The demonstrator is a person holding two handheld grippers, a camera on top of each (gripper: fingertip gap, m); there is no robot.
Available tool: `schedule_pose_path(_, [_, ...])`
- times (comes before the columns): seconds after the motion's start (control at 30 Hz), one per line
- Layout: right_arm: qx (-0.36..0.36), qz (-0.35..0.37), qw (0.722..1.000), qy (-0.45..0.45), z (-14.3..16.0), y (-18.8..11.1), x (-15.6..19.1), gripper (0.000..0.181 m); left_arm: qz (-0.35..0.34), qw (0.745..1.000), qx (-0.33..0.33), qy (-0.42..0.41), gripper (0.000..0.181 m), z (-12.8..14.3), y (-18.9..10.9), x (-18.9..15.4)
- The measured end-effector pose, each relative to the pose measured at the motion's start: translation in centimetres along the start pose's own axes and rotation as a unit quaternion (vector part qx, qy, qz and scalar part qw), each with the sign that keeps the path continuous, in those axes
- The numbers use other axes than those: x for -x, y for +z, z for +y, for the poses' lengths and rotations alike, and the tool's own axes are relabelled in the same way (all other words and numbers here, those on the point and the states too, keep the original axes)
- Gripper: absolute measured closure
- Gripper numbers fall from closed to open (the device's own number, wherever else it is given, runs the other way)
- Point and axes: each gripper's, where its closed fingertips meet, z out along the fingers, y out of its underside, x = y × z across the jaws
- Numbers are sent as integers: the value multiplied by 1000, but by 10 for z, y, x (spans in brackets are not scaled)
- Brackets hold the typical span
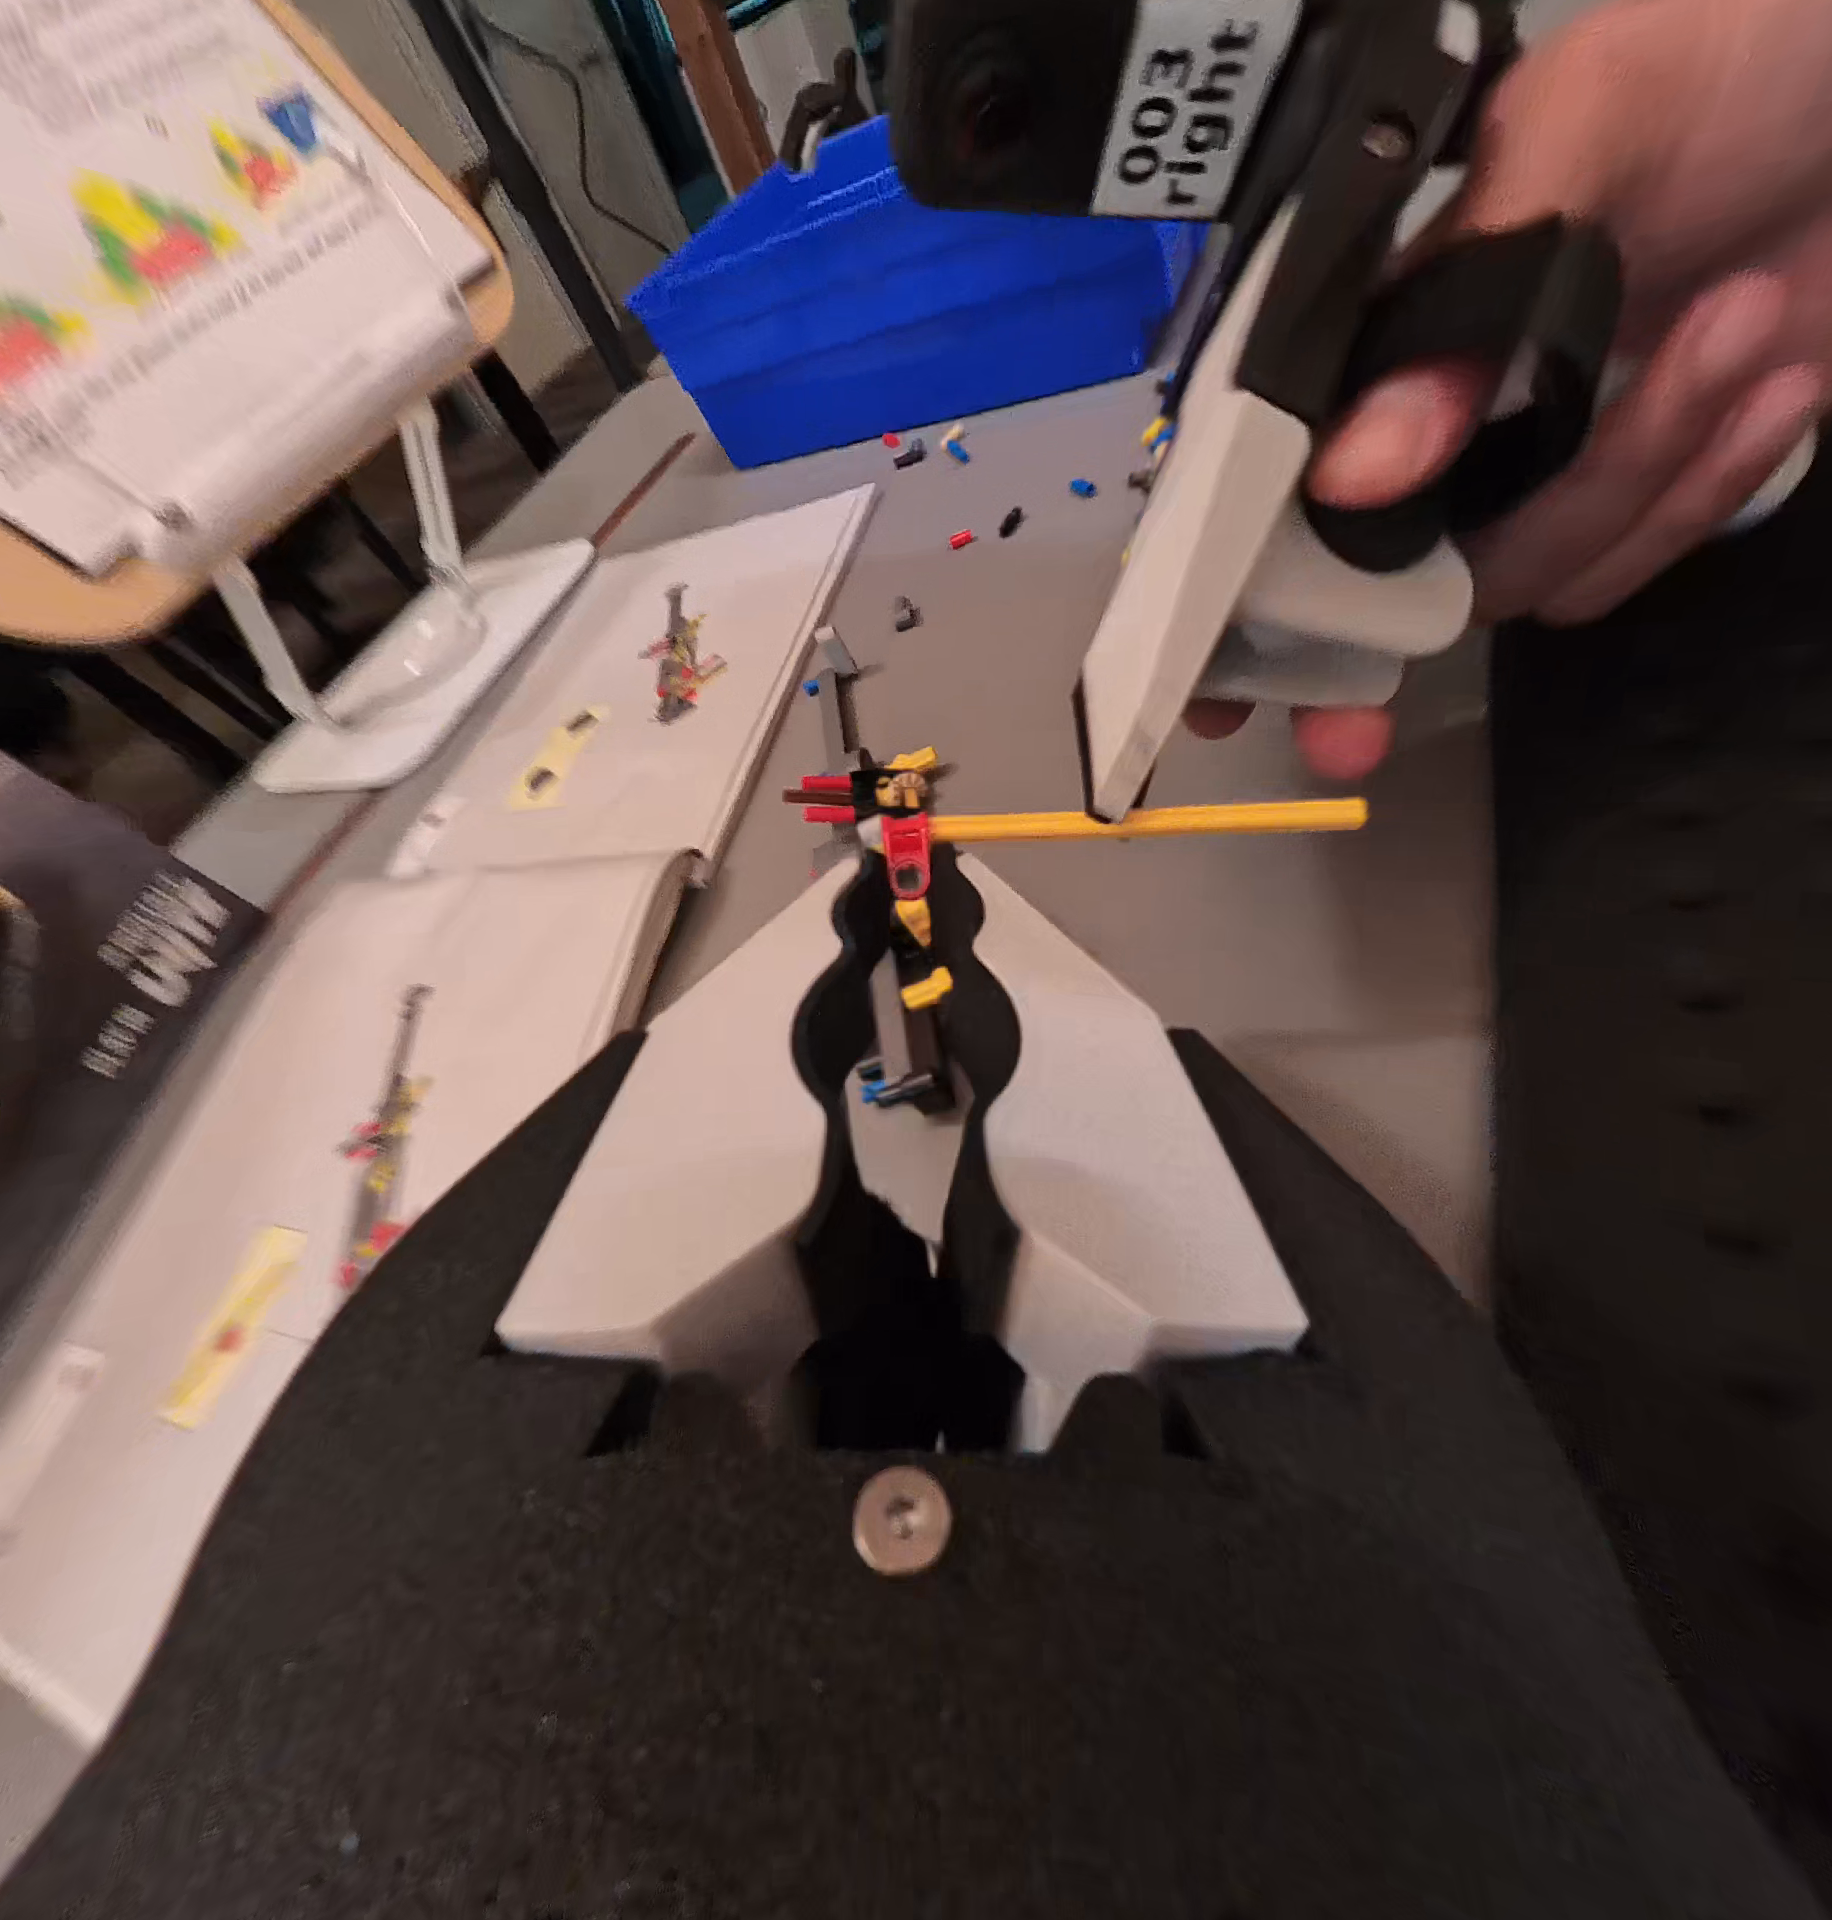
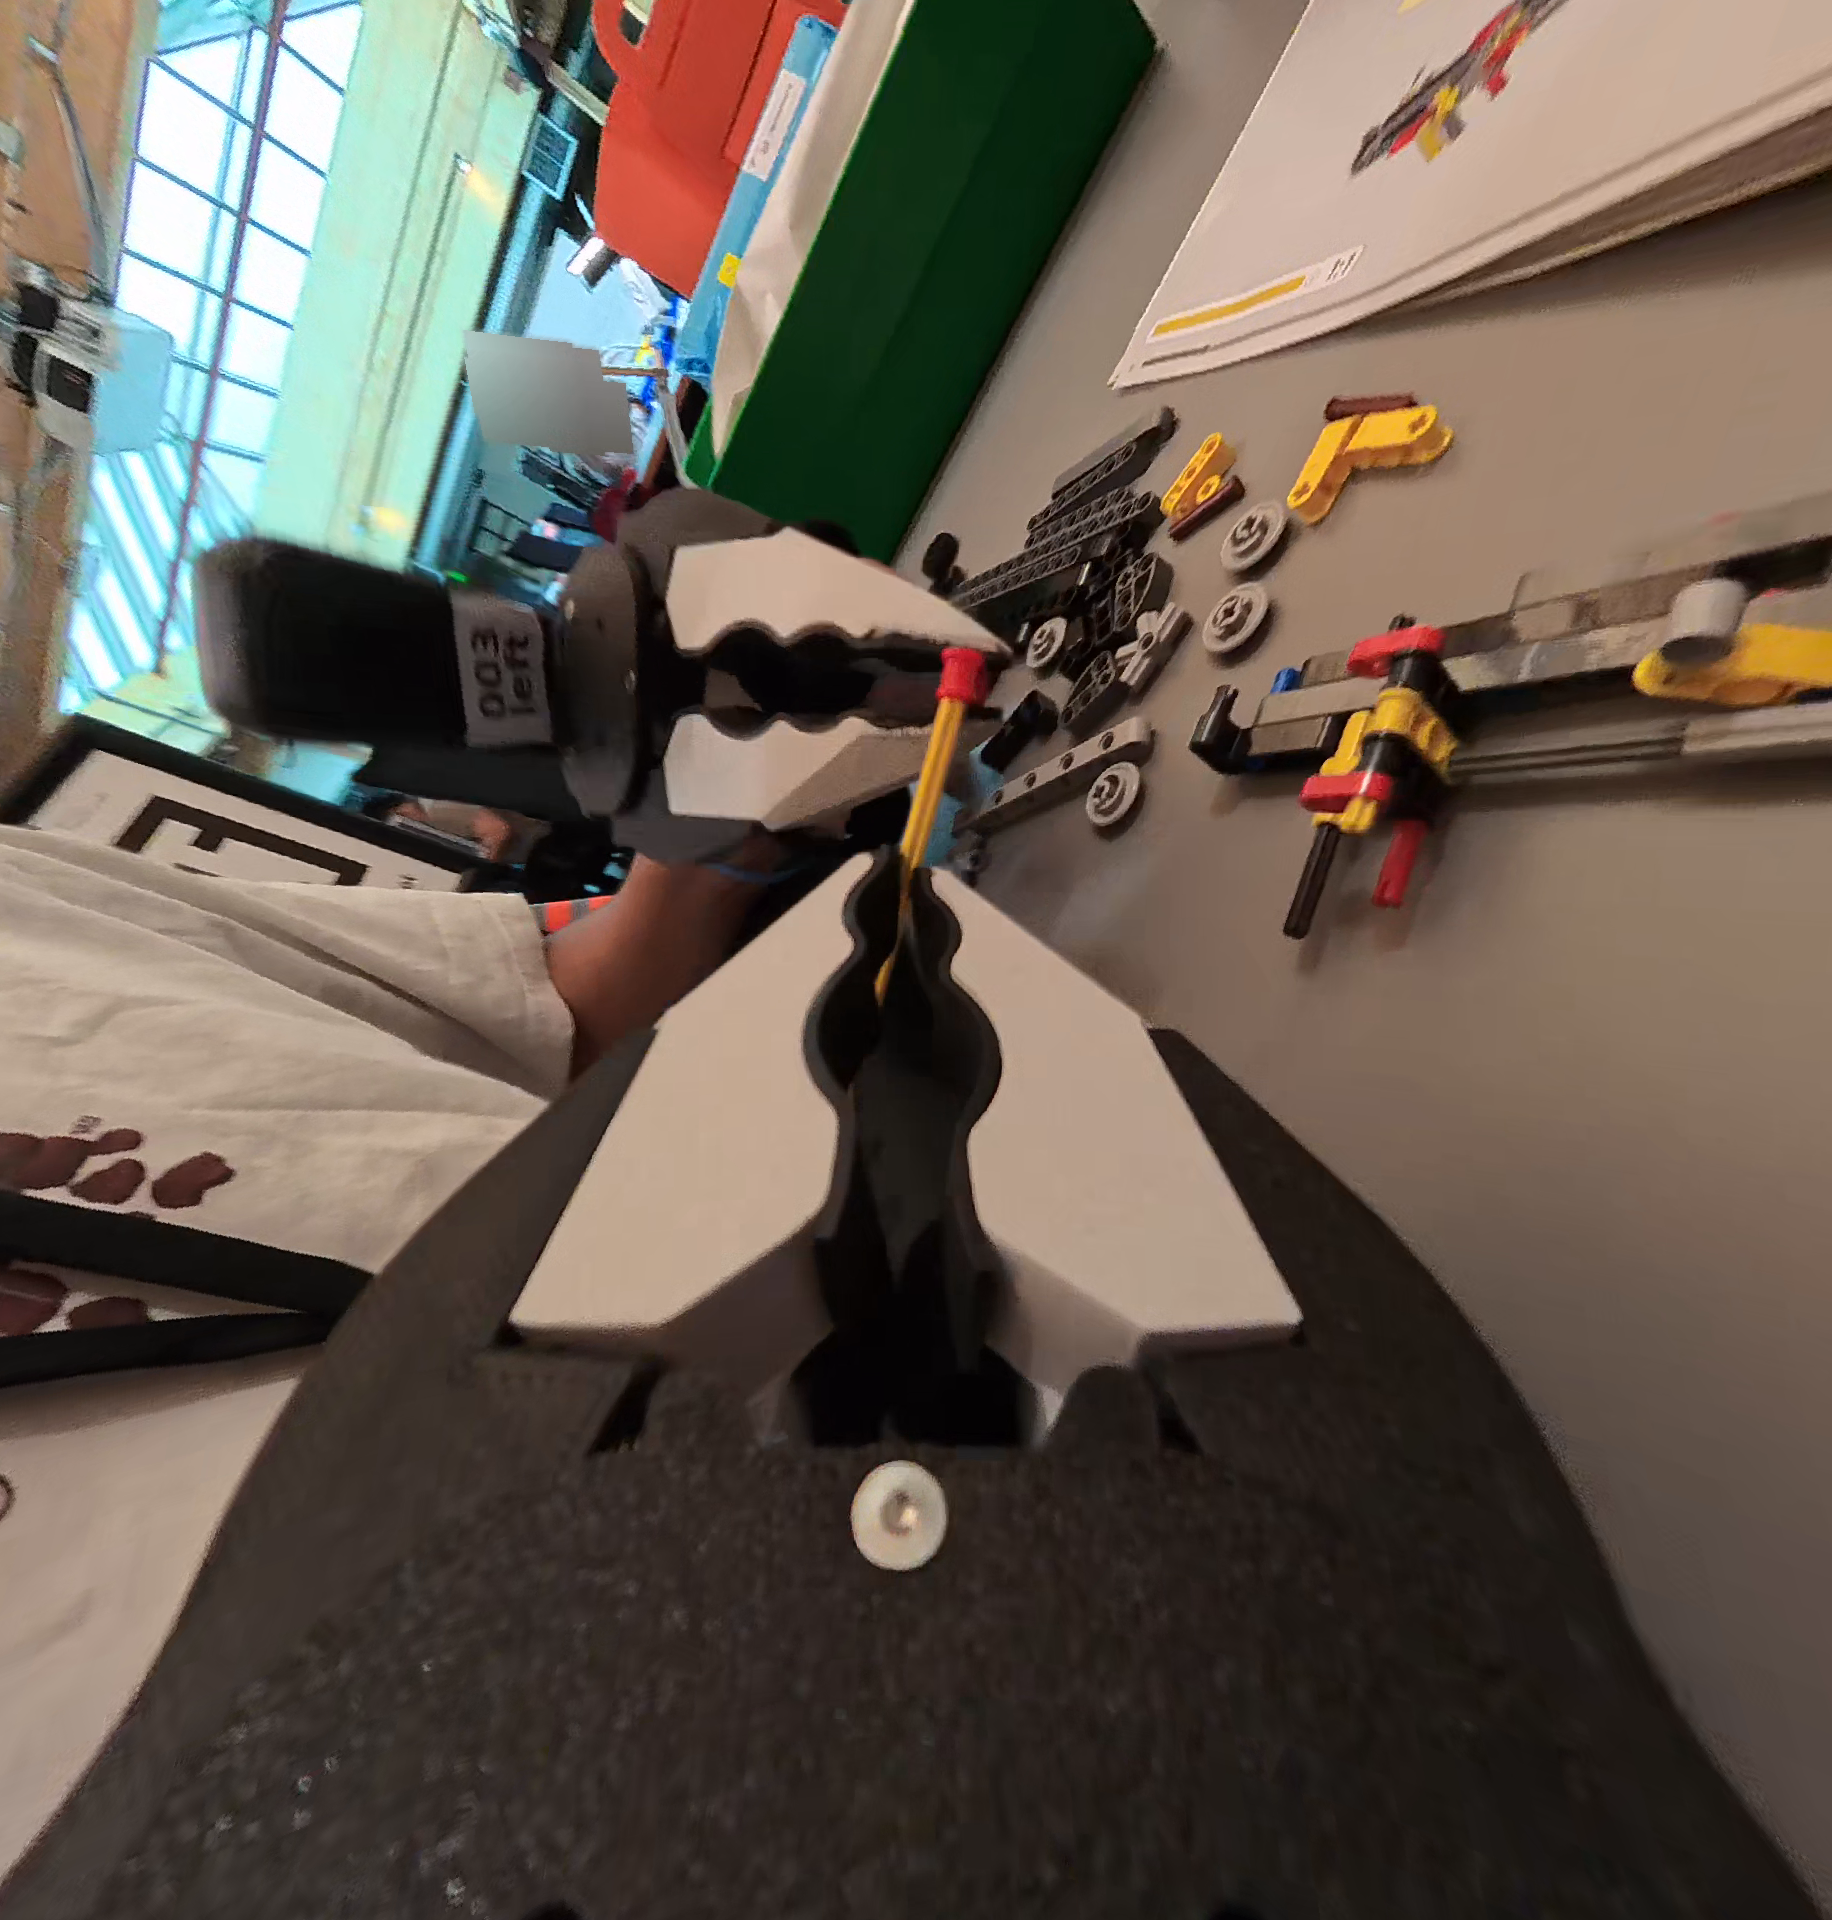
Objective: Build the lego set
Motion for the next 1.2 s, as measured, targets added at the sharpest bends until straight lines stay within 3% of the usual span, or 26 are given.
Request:
schedule_pose_path(0.1, [5, -23, 999, 24, 5, 2, 1, 180, -21, 997, 8, 76, 176, 1, 1, -3])
schedule_pose_path(0.33, [75, 45, 992, -87, 23, -1, -13, 180, 62, 998, 10, 30, 175, 10, -4, -20])
schedule_pose_path(0.53, [122, 30, 989, -79, 38, 3, -15, 180, 57, 992, 48, 98, 175, 24, 1, -27])
schedule_pose_path(0.73, [108, 34, 991, -66, 35, 5, -17, 180, 66, 996, 41, 48, 175, 22, -2, -22])
schedule_pose_path(1.2, [81, -121, 987, 67, 13, 2, 13, 180, 92, 992, -21, -87, 175, -3, -9, -14])
